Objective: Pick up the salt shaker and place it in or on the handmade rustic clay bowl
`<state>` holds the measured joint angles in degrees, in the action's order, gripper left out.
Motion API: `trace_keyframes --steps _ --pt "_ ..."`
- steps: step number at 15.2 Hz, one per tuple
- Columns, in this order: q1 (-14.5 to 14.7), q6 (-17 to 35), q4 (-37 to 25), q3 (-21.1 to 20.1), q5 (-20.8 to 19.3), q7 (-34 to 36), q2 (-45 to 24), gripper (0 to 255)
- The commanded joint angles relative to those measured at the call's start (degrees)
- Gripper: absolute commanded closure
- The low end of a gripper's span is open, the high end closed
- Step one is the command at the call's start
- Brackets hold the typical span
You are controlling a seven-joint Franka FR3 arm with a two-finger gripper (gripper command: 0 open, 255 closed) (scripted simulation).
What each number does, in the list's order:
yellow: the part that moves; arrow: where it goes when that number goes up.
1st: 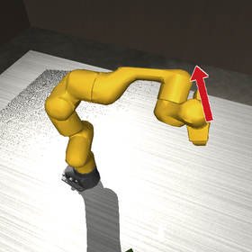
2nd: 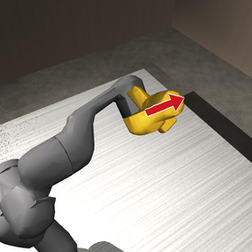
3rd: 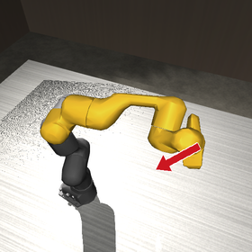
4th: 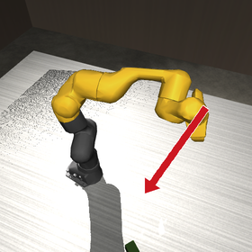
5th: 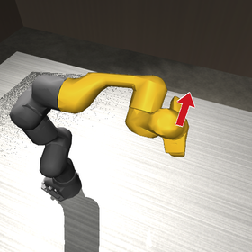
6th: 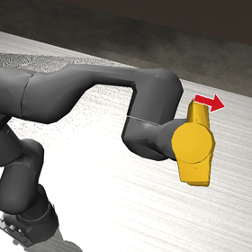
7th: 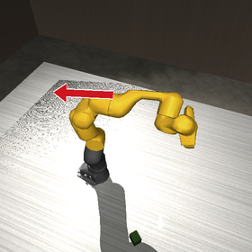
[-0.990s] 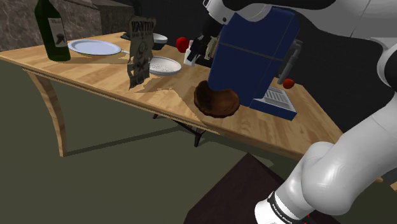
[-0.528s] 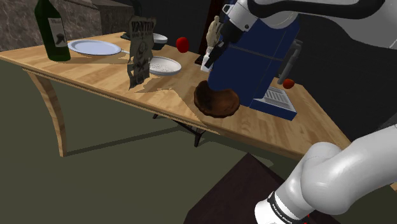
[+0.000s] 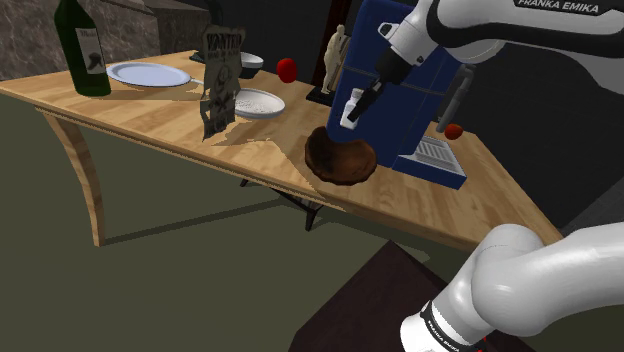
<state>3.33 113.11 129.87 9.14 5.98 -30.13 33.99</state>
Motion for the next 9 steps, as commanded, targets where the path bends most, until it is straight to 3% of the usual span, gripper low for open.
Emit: trace_keyframes --steps 1,9 --pt "-0.08 1.4 1.85 0.1 -0.01 -0.3 0.43 255" --pt "-0.14 7.22 7.94 0.38 0.2 -1.25 0.63 255"
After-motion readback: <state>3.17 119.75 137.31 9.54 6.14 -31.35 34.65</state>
